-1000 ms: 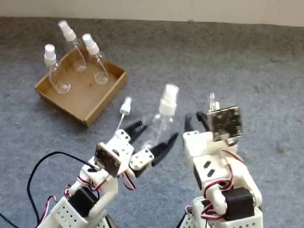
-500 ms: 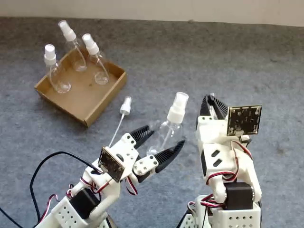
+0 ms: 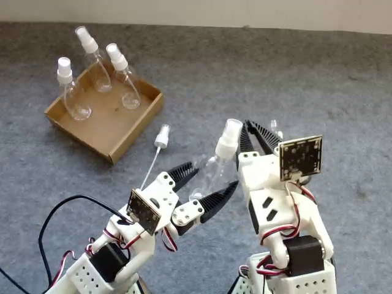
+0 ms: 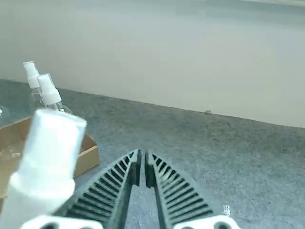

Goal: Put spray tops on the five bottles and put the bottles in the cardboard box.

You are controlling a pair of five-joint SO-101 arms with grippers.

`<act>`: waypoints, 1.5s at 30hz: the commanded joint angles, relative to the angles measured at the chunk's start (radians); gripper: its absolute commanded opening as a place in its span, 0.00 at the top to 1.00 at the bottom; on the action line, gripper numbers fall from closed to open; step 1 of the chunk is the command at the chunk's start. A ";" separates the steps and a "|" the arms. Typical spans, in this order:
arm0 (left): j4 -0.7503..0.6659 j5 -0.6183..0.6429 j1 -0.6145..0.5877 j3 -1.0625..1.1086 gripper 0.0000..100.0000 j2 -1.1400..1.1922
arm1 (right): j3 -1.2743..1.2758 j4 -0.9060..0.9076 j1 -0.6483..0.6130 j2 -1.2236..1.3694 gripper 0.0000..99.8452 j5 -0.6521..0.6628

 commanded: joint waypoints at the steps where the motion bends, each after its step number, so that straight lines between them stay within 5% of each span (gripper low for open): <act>1: 0.038 0.012 0.016 0.019 0.92 -0.007 | -0.111 -0.022 -0.024 -0.010 1.00 0.002; 22: 0.038 0.006 0.004 0.019 0.92 -0.005 | -0.328 0.303 -0.200 -0.010 1.00 0.002; 30: 0.035 0.011 -0.133 0.019 0.92 -0.007 | -0.406 0.417 -0.199 -0.091 1.00 0.002; 45: -0.075 0.011 -0.249 0.018 0.92 -0.008 | 0.062 0.257 -0.199 -0.377 1.00 0.000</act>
